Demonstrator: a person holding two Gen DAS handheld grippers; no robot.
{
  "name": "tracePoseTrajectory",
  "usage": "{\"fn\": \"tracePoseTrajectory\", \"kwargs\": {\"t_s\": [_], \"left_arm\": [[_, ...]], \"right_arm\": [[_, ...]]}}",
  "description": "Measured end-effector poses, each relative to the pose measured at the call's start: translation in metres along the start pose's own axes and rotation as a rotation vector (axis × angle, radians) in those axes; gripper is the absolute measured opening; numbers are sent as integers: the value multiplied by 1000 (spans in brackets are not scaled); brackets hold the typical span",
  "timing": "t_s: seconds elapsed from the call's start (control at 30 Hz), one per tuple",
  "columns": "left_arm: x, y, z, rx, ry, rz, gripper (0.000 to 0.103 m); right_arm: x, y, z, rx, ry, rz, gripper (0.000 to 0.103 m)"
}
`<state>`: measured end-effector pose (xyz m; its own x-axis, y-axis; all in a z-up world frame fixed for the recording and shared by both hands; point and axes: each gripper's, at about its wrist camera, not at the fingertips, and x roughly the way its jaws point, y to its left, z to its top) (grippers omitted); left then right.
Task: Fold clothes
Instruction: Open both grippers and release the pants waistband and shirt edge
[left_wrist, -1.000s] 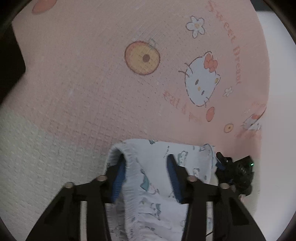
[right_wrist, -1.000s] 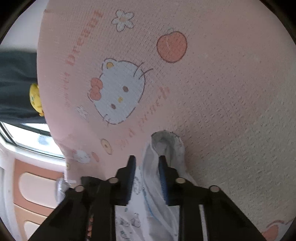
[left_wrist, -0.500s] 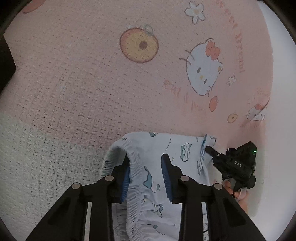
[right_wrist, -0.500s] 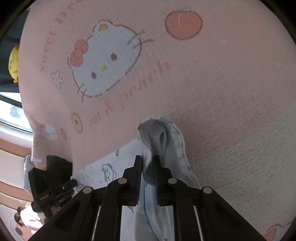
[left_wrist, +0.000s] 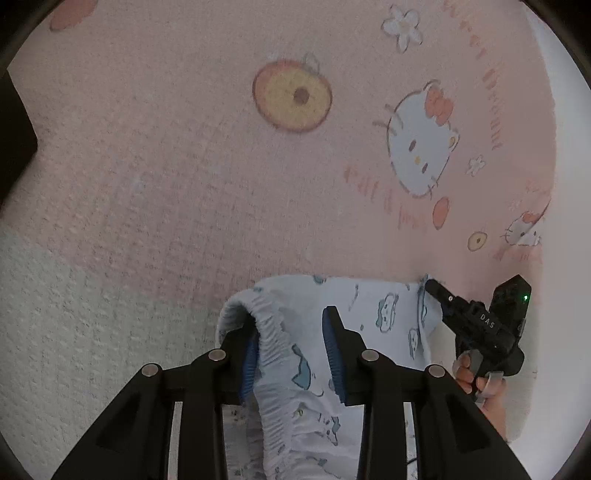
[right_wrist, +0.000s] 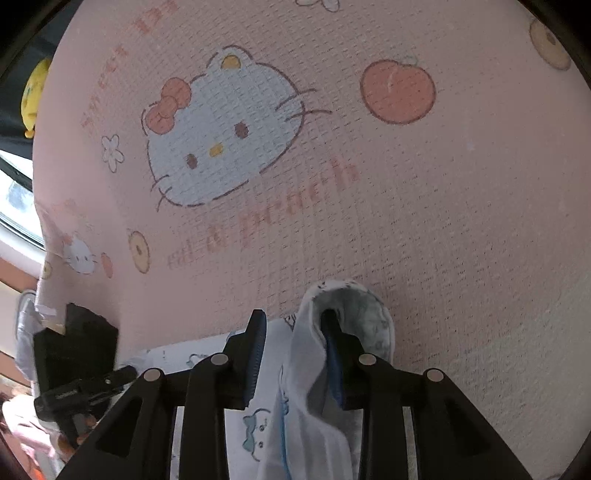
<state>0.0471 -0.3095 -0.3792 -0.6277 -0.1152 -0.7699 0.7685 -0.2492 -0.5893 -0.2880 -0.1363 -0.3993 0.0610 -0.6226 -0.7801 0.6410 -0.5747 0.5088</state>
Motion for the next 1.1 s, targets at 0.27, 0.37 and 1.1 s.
{"fn": "tracePoseTrajectory", "kwargs": {"t_s": [0.27,0.37,1.1], "left_arm": [[-7,-20,6,178,-34,140,8],[-12,-21,9,198,-51,162,6],[-38,-12,4,24,-11,14,52]], "right_arm": [[-24,16,17,-135,-76,-174,7],[-24,11,21,-160,-62,-289,6],[-56,-16,23,81,-79,-74,69]]}}
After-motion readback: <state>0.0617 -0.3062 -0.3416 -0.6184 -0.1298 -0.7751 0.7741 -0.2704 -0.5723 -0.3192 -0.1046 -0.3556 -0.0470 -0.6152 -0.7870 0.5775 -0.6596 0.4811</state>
